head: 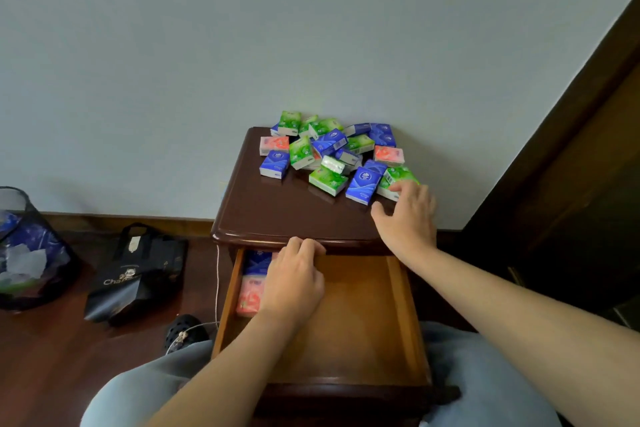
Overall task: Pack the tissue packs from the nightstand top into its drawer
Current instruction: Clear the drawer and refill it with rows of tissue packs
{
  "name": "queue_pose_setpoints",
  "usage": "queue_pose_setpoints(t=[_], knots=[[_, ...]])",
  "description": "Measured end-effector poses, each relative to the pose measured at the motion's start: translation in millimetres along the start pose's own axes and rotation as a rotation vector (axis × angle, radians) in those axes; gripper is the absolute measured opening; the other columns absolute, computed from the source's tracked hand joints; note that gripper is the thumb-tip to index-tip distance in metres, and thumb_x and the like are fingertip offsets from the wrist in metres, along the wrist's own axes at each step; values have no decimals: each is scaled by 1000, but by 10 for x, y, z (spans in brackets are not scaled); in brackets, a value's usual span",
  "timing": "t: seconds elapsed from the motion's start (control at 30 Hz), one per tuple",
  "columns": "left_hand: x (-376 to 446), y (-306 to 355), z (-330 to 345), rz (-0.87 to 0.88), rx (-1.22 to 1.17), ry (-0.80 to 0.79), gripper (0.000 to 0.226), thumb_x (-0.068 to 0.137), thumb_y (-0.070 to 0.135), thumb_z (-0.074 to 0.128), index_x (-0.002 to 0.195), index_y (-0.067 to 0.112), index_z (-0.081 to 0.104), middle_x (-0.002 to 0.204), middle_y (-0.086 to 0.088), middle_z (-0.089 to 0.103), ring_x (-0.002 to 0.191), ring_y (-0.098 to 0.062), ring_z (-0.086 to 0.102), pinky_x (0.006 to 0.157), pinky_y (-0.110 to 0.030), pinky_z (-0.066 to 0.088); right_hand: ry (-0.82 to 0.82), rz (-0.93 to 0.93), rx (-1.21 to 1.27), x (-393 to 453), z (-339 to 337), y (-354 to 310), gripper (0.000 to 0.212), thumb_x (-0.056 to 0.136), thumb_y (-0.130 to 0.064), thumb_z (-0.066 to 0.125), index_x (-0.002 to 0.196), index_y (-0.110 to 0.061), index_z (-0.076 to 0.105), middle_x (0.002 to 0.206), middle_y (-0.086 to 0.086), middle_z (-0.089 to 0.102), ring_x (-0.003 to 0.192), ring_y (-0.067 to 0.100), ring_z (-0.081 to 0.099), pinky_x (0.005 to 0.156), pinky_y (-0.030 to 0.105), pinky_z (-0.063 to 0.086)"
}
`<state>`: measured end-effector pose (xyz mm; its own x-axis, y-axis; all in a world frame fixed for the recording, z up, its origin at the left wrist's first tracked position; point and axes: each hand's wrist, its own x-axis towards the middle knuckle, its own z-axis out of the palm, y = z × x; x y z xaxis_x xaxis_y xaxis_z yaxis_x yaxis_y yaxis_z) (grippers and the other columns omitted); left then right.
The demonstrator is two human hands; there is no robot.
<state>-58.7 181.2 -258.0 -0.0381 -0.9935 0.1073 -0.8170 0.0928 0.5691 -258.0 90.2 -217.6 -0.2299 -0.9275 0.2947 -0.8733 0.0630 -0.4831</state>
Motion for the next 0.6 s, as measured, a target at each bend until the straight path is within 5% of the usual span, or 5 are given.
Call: queue_pose_setpoints(t=[0.3, 0.47, 0.6], knots=[[691, 496, 109, 97, 22, 18, 43, 96, 17, 55, 138, 24, 48, 133, 1, 49, 118, -20, 54, 99, -40, 49, -30, 310, 88, 714, 144, 395, 79, 88, -48, 74, 151, -12, 42, 150, 14, 46, 140, 34, 41, 111, 44, 39], [1174, 710, 289, 106, 162, 66, 57, 98, 26, 54, 152, 22, 36, 144, -5, 43, 129, -26, 47, 98, -40, 50, 26, 322, 270, 649, 327, 583, 57, 86, -40, 79, 133, -15, 58, 130, 10, 54, 118, 27, 56, 92, 37, 49], [1533, 814, 422, 48, 250, 99, 66, 99, 36, 56, 157, 20, 29, 146, -10, 41, 130, -29, 47, 98, -39, 51, 84, 302, 540, 597, 288, 772, 61, 80, -41, 88, 129, -25, 55, 125, -1, 51, 104, 11, 59, 82, 25, 51]])
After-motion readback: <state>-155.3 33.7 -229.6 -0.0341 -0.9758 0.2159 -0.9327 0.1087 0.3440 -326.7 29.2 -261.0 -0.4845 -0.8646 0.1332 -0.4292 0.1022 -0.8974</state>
